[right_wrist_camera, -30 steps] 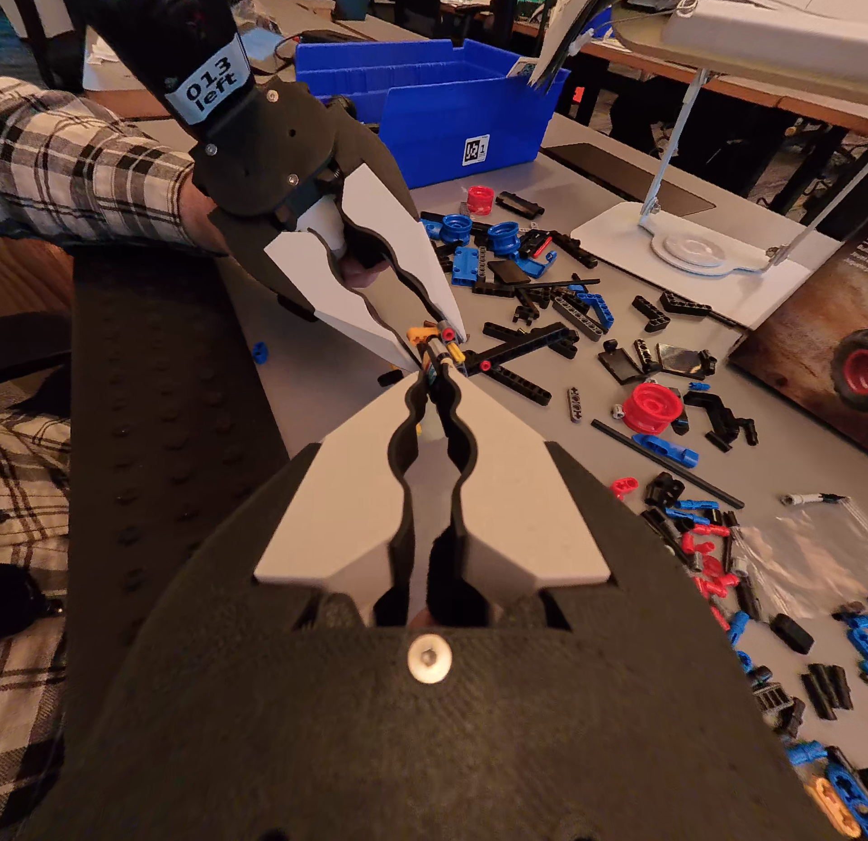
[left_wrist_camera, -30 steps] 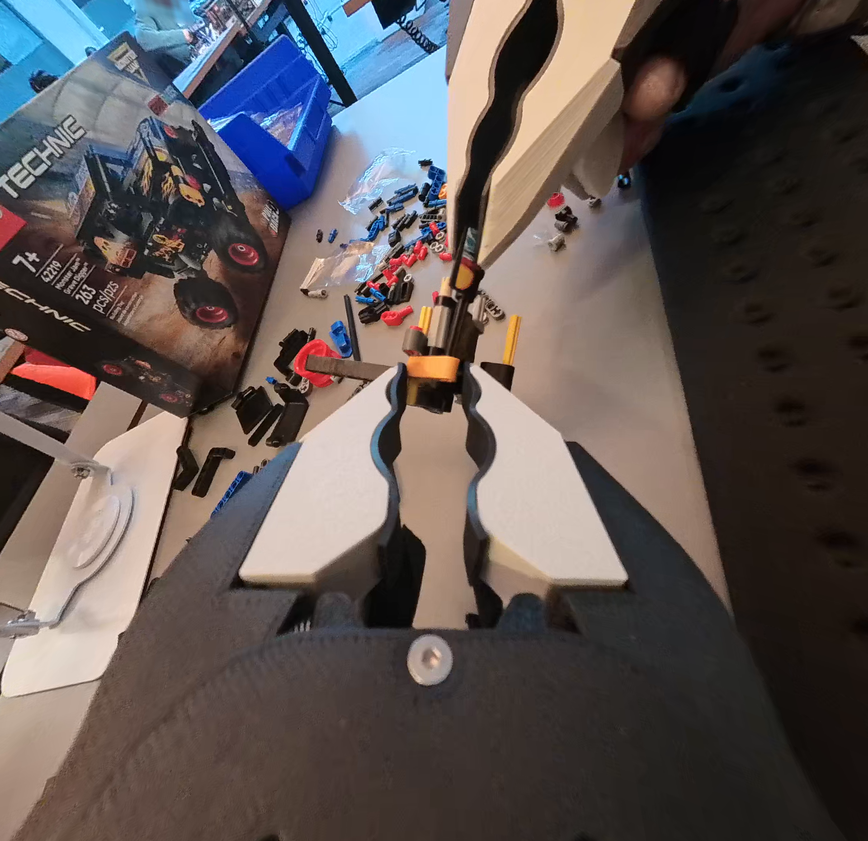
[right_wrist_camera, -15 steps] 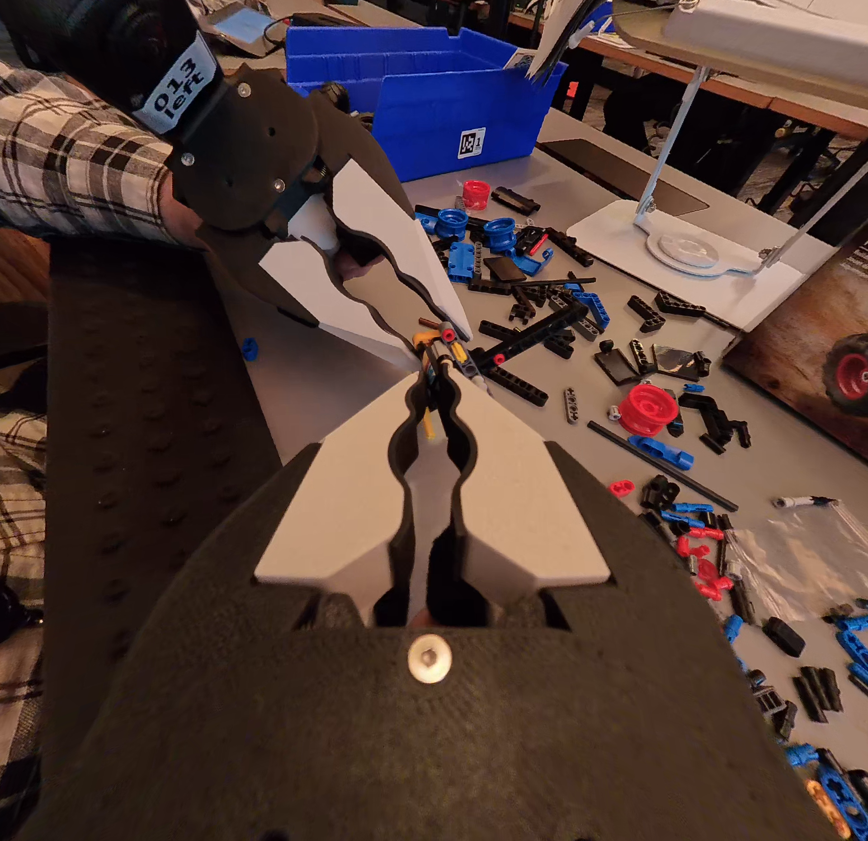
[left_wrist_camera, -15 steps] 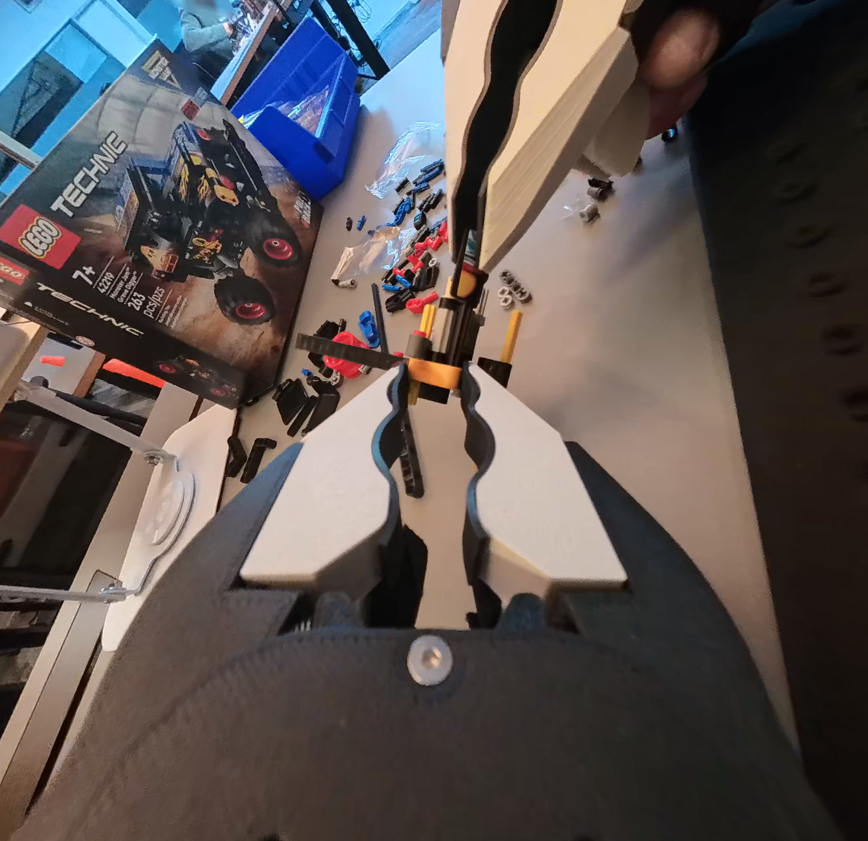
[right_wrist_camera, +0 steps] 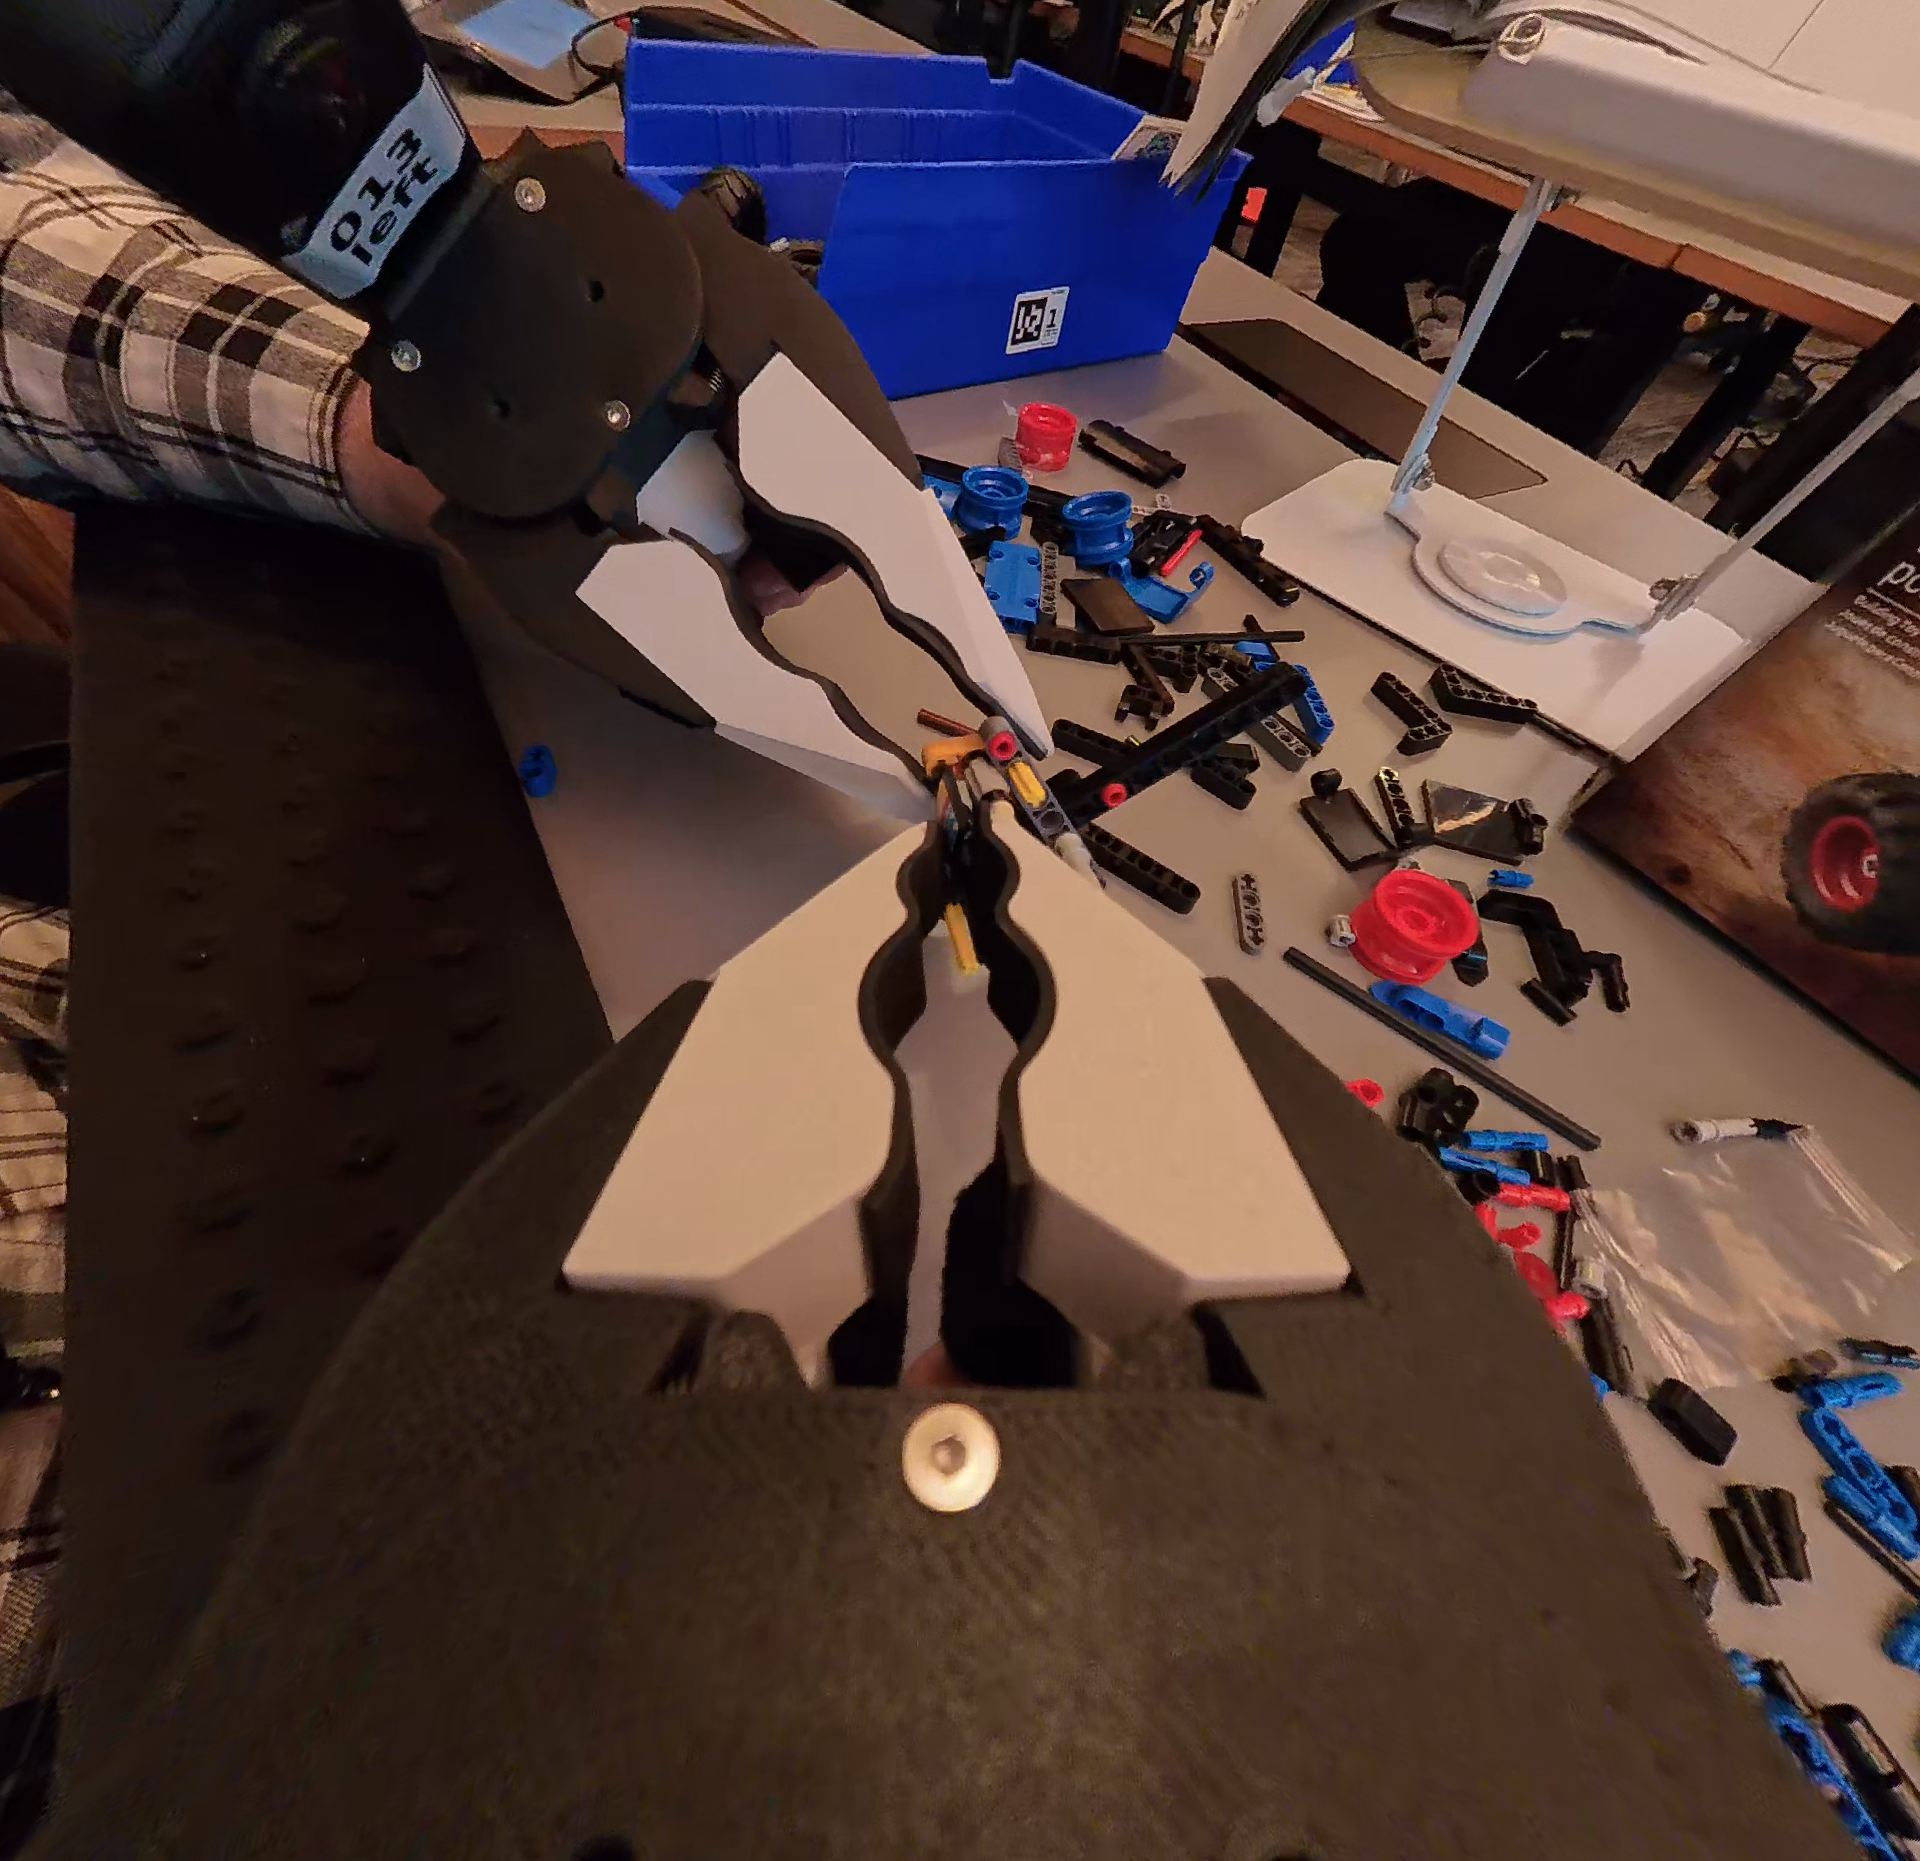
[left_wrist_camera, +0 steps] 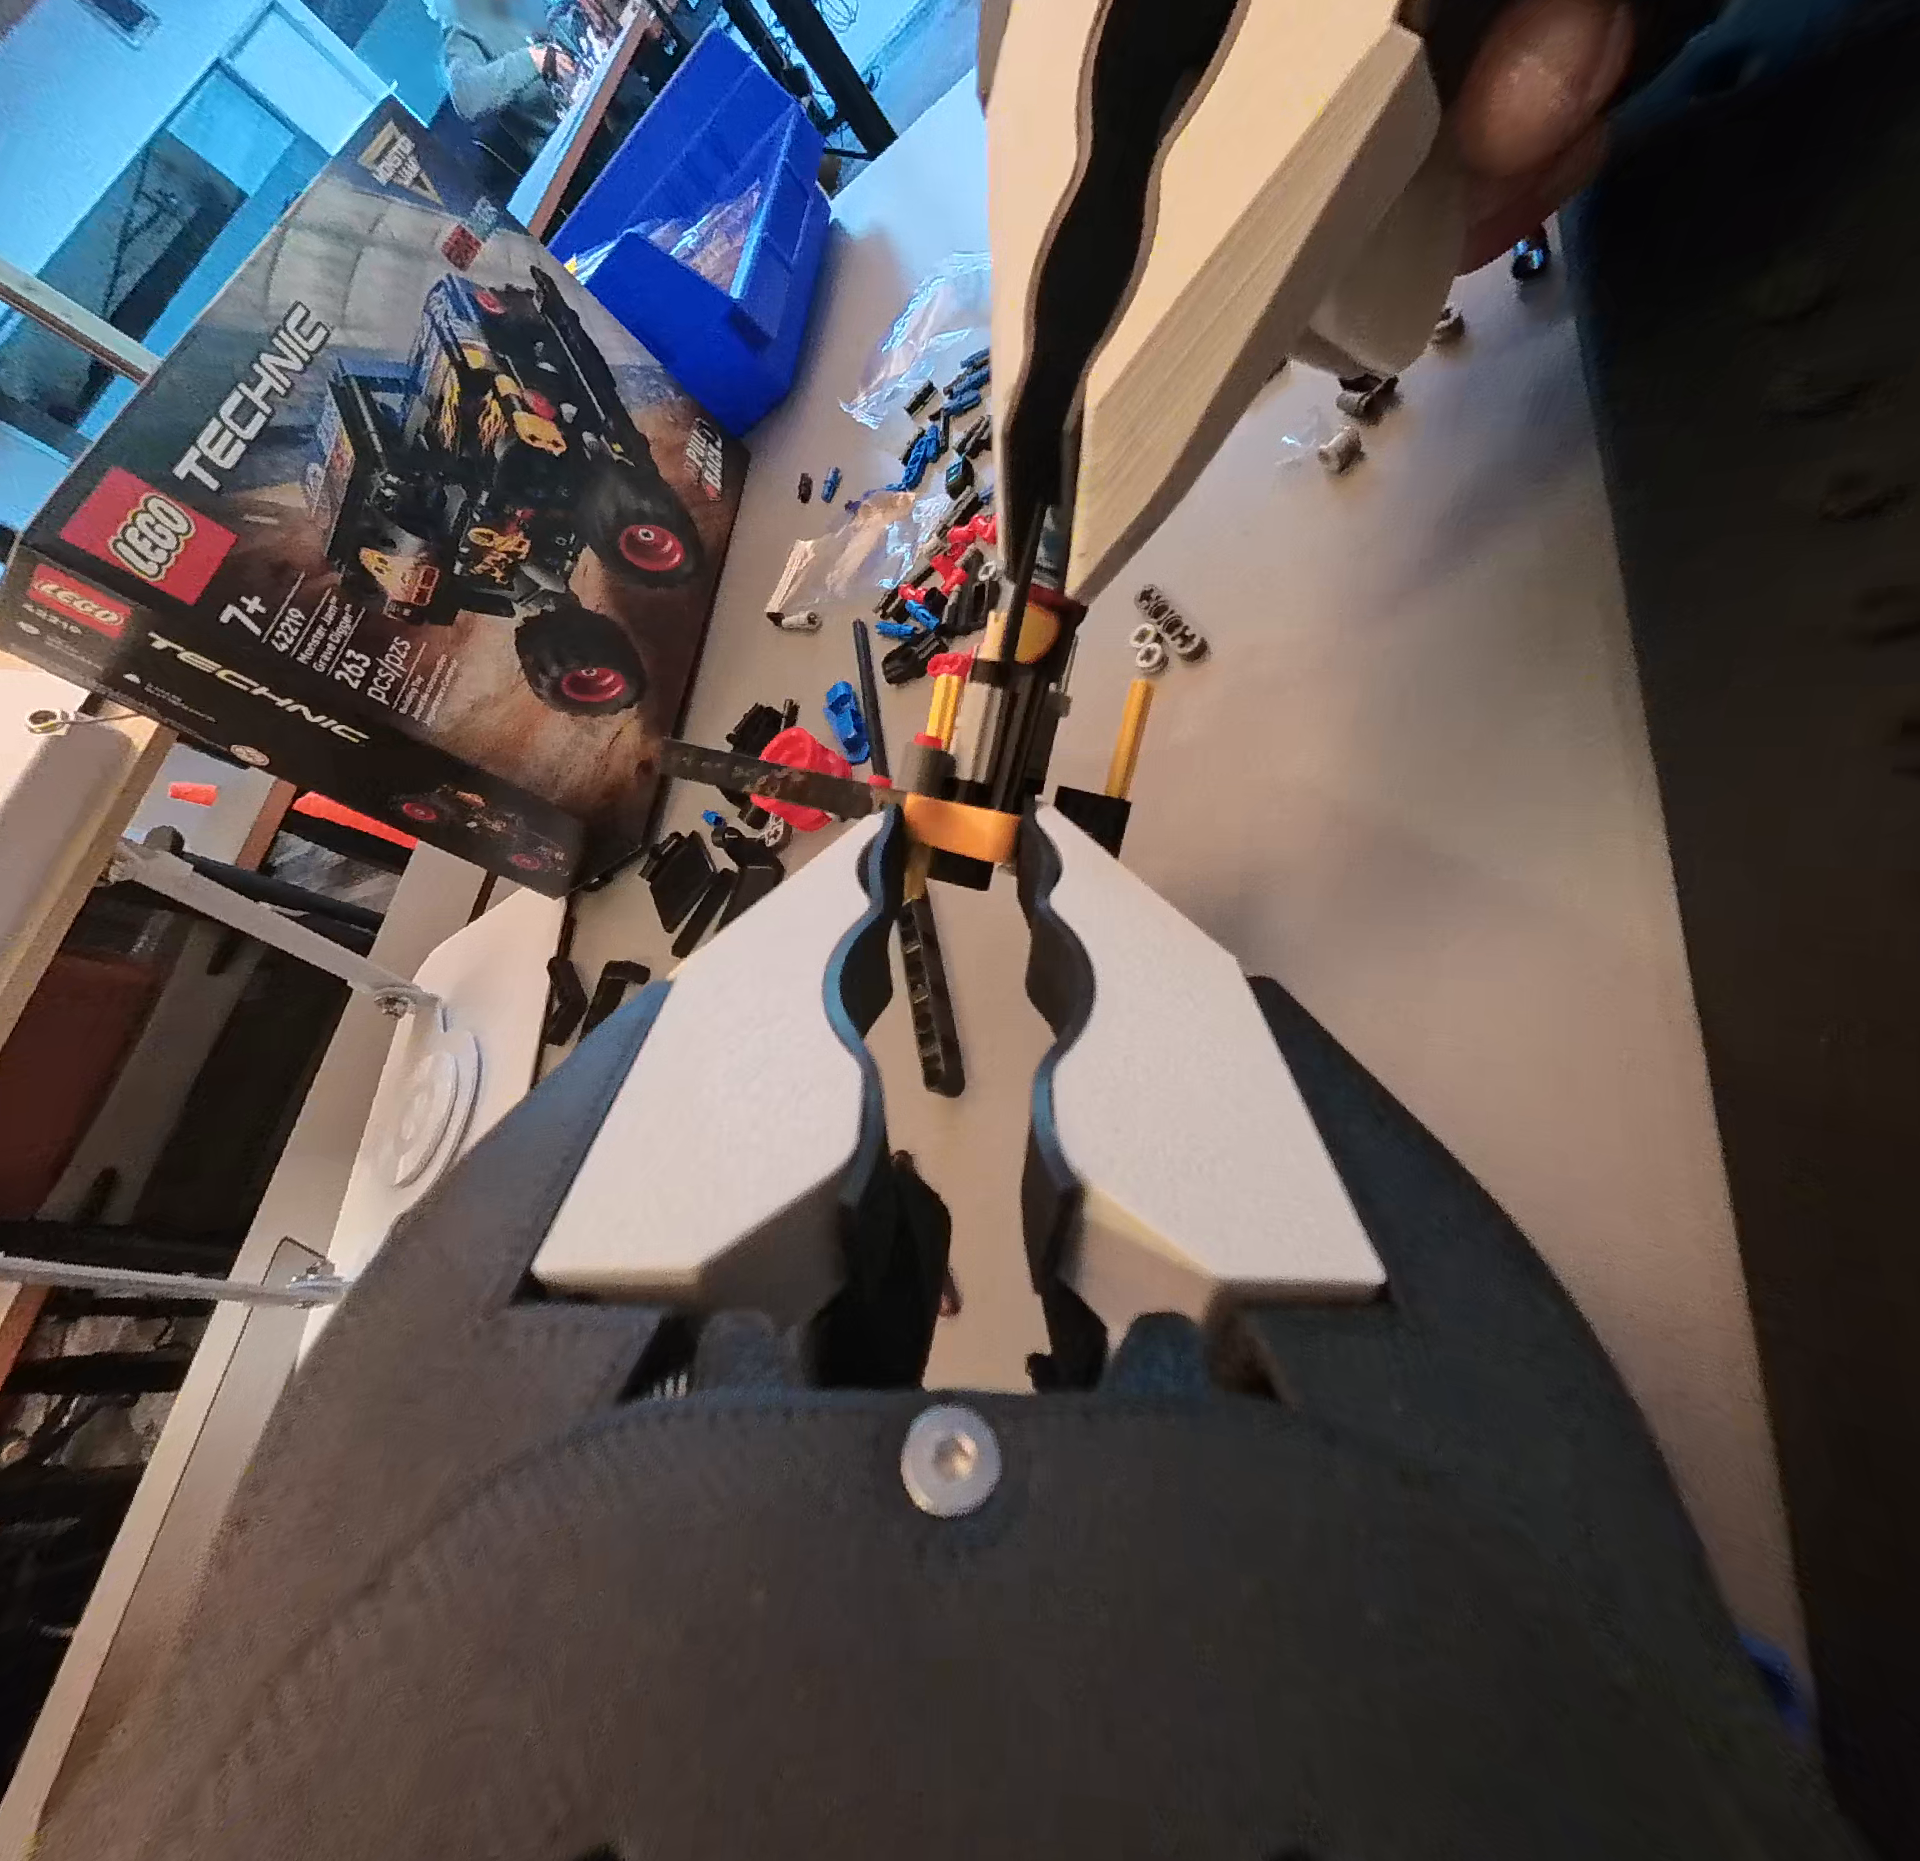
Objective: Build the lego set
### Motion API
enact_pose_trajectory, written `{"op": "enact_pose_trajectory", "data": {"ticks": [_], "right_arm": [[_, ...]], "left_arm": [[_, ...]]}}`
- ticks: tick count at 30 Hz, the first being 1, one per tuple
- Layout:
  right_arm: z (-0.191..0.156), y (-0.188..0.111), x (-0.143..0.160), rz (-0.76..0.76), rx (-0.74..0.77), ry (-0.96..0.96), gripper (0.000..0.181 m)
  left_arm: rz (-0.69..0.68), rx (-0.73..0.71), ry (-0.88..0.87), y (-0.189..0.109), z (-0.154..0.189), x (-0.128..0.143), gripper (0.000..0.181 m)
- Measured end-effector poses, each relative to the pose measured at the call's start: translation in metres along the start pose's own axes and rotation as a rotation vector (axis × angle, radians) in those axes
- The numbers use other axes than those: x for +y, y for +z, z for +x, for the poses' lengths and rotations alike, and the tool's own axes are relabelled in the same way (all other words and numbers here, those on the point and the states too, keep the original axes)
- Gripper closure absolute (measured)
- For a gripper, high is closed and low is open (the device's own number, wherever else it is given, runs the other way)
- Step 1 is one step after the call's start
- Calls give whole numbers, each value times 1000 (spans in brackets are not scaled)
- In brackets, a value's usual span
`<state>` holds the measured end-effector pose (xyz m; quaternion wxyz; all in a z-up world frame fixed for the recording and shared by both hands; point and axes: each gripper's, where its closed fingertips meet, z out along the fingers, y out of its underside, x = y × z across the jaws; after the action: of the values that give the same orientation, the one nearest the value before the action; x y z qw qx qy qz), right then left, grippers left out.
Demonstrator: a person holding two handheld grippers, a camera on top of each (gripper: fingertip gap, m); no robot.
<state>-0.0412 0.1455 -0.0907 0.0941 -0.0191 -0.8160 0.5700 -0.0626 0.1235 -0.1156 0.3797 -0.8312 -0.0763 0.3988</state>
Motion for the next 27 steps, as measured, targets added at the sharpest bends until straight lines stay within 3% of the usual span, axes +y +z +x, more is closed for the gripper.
{"op": "enact_pose_trajectory", "data": {"ticks": [27], "right_arm": [[2, 2, 3, -24, -31, 84, 179]], "left_arm": [[-52, -57, 116, 1, -1, 2, 161]]}}
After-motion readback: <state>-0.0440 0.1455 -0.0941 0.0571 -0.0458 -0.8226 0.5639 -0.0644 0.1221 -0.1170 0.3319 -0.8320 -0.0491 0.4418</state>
